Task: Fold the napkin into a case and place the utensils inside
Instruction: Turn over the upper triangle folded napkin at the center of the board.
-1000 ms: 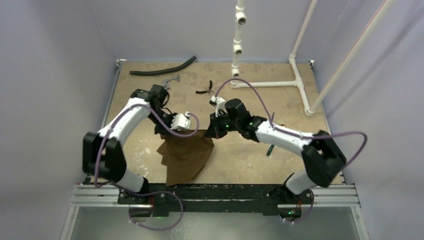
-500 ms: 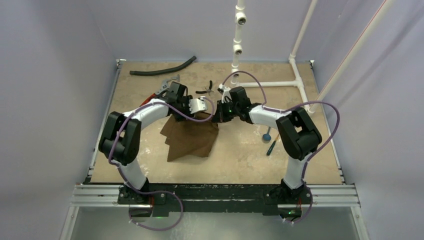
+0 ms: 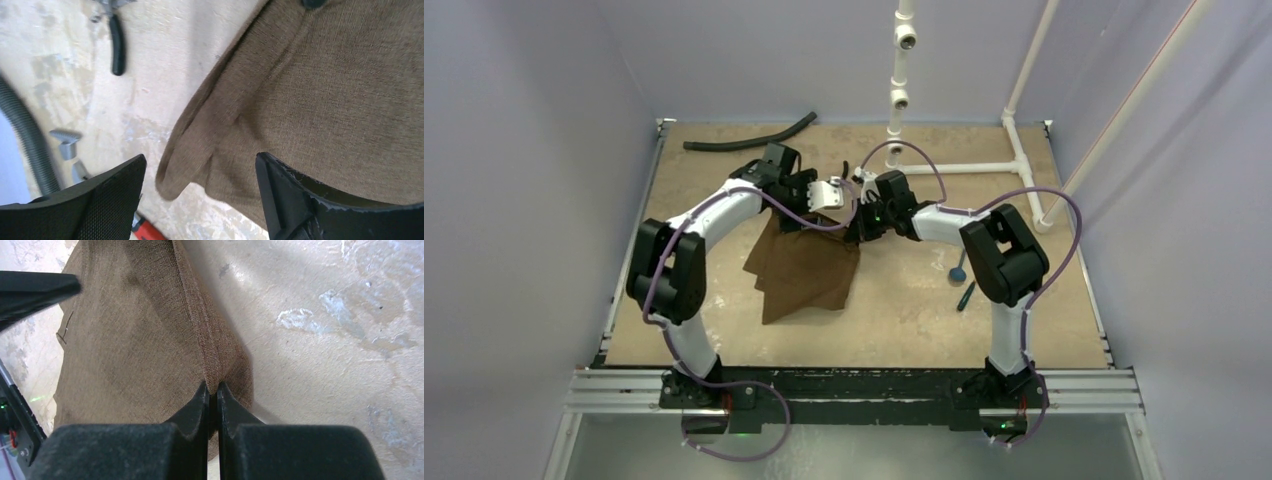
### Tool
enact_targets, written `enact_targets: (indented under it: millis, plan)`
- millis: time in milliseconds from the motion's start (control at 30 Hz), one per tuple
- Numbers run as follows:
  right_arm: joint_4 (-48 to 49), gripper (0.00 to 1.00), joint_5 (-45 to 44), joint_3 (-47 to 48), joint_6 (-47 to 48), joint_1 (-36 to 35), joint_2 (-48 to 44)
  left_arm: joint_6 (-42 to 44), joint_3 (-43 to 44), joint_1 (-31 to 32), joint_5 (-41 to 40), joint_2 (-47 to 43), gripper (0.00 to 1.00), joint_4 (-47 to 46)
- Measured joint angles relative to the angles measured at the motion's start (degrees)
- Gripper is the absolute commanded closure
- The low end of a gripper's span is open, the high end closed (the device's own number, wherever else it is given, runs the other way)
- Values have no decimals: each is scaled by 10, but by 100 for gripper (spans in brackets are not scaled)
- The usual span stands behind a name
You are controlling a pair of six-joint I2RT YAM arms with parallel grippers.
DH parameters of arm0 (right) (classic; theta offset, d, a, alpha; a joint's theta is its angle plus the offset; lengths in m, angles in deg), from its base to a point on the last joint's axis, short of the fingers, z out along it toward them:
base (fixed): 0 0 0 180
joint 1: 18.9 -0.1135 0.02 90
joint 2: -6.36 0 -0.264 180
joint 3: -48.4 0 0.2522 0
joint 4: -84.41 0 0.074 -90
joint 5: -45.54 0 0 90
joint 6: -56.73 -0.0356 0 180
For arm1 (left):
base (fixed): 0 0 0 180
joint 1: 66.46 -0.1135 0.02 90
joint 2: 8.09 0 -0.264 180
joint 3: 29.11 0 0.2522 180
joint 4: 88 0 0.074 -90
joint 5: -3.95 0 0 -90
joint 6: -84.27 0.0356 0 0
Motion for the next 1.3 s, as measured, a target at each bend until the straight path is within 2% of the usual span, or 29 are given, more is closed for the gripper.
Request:
enact_targets:
  millis: [200, 267, 300, 333, 400, 533, 567, 867, 933, 1000, 1133, 1267, 1300]
  plan:
    - [-5, 93, -3, 7, 20, 0, 0, 27, -21, -1, -22, 59, 16, -23]
    - [-8, 93, -7, 7, 26, 0, 0, 34, -21, -3, -22, 67, 16, -21]
    - [-9, 93, -9, 7, 28, 0, 0, 42, -21, -4, -21, 68, 19, -18]
    - [-10, 94, -10, 7, 31, 0, 0, 50, -20, -5, -21, 68, 24, -13]
    - [-11, 94, -12, 7, 34, 0, 0, 68, -20, -9, -22, 68, 43, -6]
    - [-11, 95, -12, 7, 38, 0, 0, 99, -20, -14, -35, 68, 97, -2]
    - [-10, 95, -12, 7, 39, 0, 0, 104, -20, -15, -39, 69, 100, -3]
    - [-13, 97, -17, 7, 42, 0, -14, 122, -33, -14, -56, 72, 100, -24]
    - [-14, 97, -24, 7, 42, 0, -23, 118, -33, -15, -52, 66, 81, -20]
    - [-13, 97, -28, 7, 42, 0, -31, 117, -32, -15, -49, 56, 67, -5]
    - [-13, 97, -31, 7, 41, 0, -41, 117, -34, -15, -44, 35, 58, 20]
    - [-13, 98, -33, 7, 41, 0, -41, 113, -52, -16, -48, 35, 58, 10]
    - [-12, 98, -33, 6, 41, 0, -41, 111, -60, -16, -51, 35, 61, 2]
